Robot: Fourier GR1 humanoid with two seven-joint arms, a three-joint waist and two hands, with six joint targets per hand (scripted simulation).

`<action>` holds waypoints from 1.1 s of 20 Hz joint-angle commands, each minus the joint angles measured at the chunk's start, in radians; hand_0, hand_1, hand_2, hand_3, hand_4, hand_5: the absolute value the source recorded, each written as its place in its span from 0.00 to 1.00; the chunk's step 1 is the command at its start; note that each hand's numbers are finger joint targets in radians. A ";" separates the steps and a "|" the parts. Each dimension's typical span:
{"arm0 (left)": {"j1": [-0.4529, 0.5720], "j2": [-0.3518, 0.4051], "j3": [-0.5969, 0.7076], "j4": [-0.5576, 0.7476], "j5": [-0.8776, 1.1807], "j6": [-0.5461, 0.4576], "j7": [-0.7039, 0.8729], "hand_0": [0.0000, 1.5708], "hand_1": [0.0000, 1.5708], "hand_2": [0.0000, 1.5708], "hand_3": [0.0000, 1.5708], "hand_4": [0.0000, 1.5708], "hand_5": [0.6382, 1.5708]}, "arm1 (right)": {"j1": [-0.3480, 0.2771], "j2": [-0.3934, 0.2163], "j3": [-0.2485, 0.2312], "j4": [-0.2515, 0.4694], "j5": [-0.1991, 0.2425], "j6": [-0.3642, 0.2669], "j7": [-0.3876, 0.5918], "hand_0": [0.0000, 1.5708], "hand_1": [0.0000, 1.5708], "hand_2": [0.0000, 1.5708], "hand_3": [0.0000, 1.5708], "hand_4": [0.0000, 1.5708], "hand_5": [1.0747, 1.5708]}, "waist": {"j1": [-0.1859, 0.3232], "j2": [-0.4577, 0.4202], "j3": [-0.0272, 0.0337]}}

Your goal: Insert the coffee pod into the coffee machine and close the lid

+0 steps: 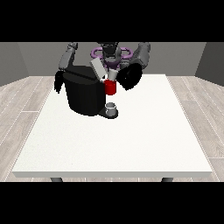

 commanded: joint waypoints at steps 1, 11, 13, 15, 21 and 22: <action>-0.015 -0.028 -0.019 0.024 -0.018 0.031 -0.004 0.95 0.95 0.96 0.91 0.45 1.00 | -0.054 0.018 0.015 0.007 0.014 -0.028 0.044 0.00 0.00 0.00 0.00 0.13 1.00 | -0.005 0.022 -0.0010; -0.042 0.027 0.010 0.056 -0.022 0.061 -0.007 0.91 0.91 0.92 0.89 0.38 1.00 | -0.075 0.016 0.011 0.007 0.013 -0.029 0.045 0.00 0.00 0.00 0.00 0.18 1.00 | -0.047 0.034 -0.0011; -0.062 0.019 -0.009 0.022 -0.019 0.021 0.014 0.89 0.89 0.91 0.89 0.40 1.00 | -0.073 -0.001 -0.022 0.080 -0.020 0.026 -0.017 0.00 0.00 0.00 0.00 0.18 1.00 | -0.019 0.033 -0.0003; -0.020 -0.019 -0.011 0.014 -0.031 0.096 -0.017 0.87 0.87 0.88 0.80 0.35 1.00 | -0.105 0.002 -0.031 0.074 -0.024 -0.003 0.024 0.00 0.00 0.00 0.00 0.20 1.00 | -0.004 0.043 -0.0006; 0.162 -0.157 -0.008 -0.038 0.064 0.051 -0.144 0.00 0.00 0.00 0.00 0.00 1.00 | 0.072 -0.004 -0.043 0.145 -0.013 0.021 -0.084 0.00 0.00 0.00 0.00 0.16 1.00 | 0.087 -0.103 -0.0010; 0.196 -0.201 0.004 -0.057 0.111 0.021 -0.168 0.00 0.00 0.00 0.00 0.00 1.00 | 0.069 -0.040 -0.087 0.172 -0.049 0.041 -0.065 0.00 0.00 0.00 0.00 0.13 1.00 | 0.131 -0.140 -0.0010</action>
